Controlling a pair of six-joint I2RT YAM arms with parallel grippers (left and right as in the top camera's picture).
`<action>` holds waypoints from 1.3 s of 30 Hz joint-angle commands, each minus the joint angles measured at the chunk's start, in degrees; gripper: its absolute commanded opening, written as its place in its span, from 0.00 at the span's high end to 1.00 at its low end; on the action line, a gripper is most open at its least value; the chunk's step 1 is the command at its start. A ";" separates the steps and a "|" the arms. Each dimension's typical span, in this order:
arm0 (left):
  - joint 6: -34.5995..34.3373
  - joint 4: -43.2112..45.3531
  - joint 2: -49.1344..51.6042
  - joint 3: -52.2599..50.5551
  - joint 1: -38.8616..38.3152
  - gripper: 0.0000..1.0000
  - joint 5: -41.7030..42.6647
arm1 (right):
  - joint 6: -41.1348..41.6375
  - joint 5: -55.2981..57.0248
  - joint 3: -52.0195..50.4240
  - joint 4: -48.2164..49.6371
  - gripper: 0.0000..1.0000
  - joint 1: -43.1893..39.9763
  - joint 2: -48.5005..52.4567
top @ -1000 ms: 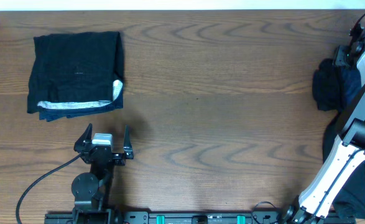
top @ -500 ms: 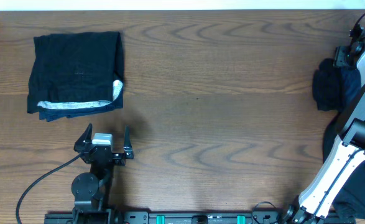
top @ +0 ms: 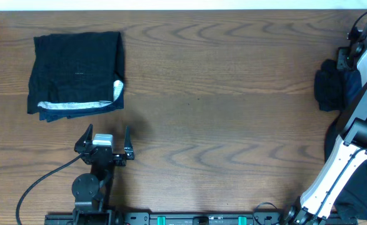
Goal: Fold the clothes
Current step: 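Lower the right gripper and pinch the blue denim shorts' waistband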
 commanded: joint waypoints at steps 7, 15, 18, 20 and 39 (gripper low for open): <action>0.52 -1.92 -0.33 -0.94 -0.22 0.02 1.20 | 1.16 1.73 1.09 1.18 0.73 0.09 -1.84; 0.52 -1.92 -0.33 -0.94 -0.22 0.02 1.20 | 1.73 1.75 1.09 0.33 0.99 -0.09 -4.59; 0.52 -1.92 -0.33 -0.94 -0.22 0.02 1.20 | 2.64 1.77 1.09 0.31 0.99 -0.09 -6.16; 0.52 -1.95 -0.33 -0.94 -0.22 0.02 1.20 | 2.64 1.75 1.09 0.26 0.99 -0.09 -7.26; 0.52 -1.92 -0.33 -0.94 -0.22 0.02 1.20 | 5.01 -6.62 0.44 -7.43 0.69 -4.87 -6.29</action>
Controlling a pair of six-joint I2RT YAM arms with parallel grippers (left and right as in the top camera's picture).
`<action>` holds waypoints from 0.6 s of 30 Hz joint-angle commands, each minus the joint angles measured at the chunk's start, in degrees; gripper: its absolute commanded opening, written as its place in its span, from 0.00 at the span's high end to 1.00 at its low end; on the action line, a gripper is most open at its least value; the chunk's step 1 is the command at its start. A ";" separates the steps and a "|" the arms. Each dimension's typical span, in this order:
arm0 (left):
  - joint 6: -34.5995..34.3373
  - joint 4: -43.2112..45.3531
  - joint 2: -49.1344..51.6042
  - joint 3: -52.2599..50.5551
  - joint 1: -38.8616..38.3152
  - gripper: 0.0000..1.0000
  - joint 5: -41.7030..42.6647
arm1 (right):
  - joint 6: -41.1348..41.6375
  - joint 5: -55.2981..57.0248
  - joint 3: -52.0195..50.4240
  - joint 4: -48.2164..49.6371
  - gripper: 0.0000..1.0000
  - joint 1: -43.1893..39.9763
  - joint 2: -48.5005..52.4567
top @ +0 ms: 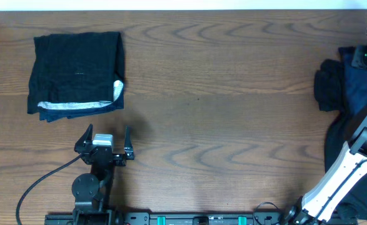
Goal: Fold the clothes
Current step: 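Lower the right gripper and pinch the blue denim shorts' waistband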
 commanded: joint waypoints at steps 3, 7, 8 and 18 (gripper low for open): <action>0.52 -1.90 -0.33 -0.94 -0.22 0.02 1.20 | 0.83 -9.55 0.44 -0.50 0.53 -1.25 1.01; 0.52 -1.90 -0.33 -0.94 -0.22 0.02 1.20 | 0.76 -11.80 0.44 -0.20 0.47 -0.22 1.03; 0.52 -1.90 -0.31 -0.94 -0.22 0.02 1.20 | 0.76 -11.43 0.44 0.02 0.46 0.15 1.03; 0.52 -1.90 -0.33 -0.94 -0.22 0.02 1.20 | -2.08 -6.69 0.20 0.90 0.46 2.71 3.15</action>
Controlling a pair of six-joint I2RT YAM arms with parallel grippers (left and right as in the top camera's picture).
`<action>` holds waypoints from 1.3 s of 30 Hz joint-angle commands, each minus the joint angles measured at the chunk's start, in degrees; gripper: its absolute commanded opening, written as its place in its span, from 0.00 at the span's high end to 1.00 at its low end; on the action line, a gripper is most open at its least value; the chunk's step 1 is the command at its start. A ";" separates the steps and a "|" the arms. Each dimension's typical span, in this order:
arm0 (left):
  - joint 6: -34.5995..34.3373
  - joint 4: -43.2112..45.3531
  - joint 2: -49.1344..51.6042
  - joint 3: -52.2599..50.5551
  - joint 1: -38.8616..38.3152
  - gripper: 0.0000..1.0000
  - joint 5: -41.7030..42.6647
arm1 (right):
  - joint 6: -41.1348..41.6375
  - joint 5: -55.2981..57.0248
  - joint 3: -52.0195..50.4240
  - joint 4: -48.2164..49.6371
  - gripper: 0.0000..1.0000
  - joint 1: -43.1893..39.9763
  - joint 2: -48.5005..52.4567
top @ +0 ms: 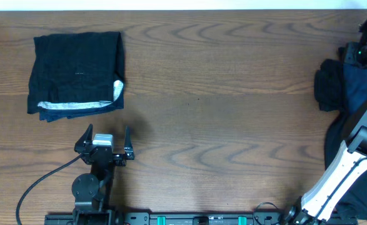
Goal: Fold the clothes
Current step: 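Lower the right gripper and pinch the blue denim shorts' waistband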
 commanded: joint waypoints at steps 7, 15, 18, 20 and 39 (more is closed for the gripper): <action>0.52 -1.92 -0.33 -0.94 -0.22 0.02 1.20 | -3.41 9.01 0.20 2.58 0.45 1.66 4.76; 0.52 -1.92 -0.33 -0.94 -0.22 0.02 1.20 | -3.34 8.92 0.17 2.75 0.67 1.79 4.79; 0.52 -1.92 -0.33 -0.94 -0.22 0.02 1.20 | -3.34 8.96 0.17 2.82 0.73 1.51 4.79; 0.52 -1.92 -0.33 -0.94 -0.22 0.02 1.20 | -3.19 8.94 0.17 2.73 0.83 1.25 4.79; 0.52 -1.92 -0.33 -0.94 -0.22 0.02 1.20 | 3.91 7.23 0.28 -3.82 0.99 0.42 -10.86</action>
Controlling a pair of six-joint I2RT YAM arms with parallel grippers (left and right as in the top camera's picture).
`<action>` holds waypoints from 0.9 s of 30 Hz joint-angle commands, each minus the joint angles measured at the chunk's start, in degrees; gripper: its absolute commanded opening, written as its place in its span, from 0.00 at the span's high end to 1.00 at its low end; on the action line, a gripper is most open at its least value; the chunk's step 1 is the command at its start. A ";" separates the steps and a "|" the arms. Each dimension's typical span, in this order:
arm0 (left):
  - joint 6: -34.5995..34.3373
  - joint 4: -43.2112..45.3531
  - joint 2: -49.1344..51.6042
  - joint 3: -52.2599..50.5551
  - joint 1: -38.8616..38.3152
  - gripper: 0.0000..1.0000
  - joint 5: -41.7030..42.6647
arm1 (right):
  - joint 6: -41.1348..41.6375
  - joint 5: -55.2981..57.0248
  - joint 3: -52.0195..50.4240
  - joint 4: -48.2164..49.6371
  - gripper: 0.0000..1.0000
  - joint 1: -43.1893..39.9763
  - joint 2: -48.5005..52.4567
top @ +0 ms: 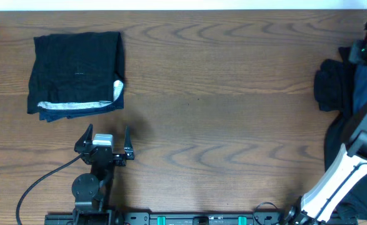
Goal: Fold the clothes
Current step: 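Lower the right gripper and pinch the blue denim shorts' waistband, then drag the blue denim shorts leftward and lay them flat mid-table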
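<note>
A folded black garment [77, 70] with a pale strip along its near edge lies flat at the table's far left. A heap of dark clothes [331, 84] with blue fabric [360, 84] behind it sits at the right edge. My right gripper [362, 50] hangs over the far side of that heap, partly cut off by the frame, and its fingers are too hidden to read. My left gripper [107, 130] rests near the front left, open and holding nothing, just short of the folded garment.
The left arm's black cable [42, 178] loops across the front left of the wooden table [221, 112]. The right arm's white link [336, 178] rises along the front right corner. A rail [189, 219] runs along the near edge.
My right gripper has shifted slightly toward the right edge above the heap. The heap, the folded garment and the left arm look unchanged.
My right gripper was low over the heap, its white wrist covering the blue fabric. Then it stood further right with more blue fabric showing, then a little up and left, and now near the frame edge. The left arm and the folded garment stayed put throughout.
</note>
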 commanded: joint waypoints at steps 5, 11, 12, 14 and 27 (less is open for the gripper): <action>0.52 -1.92 -0.33 -0.94 -0.22 0.02 1.20 | 2.32 -3.54 0.33 -6.08 0.99 0.85 -9.16; 0.52 -1.92 -0.33 -0.94 -0.22 0.02 1.20 | 2.34 -9.55 0.33 -12.33 0.99 4.55 -15.13; 0.52 -1.92 -0.33 -0.94 -0.22 0.02 1.20 | 2.62 -10.91 0.33 -13.40 0.99 5.66 -16.31; 0.52 -1.92 -0.33 -0.94 -0.22 0.02 1.20 | 3.54 -12.17 0.33 -15.26 0.99 8.07 -18.27; 0.52 -1.92 -0.33 -0.94 -0.22 0.02 1.20 | 9.81 -12.72 -0.48 -25.83 0.99 33.40 -20.65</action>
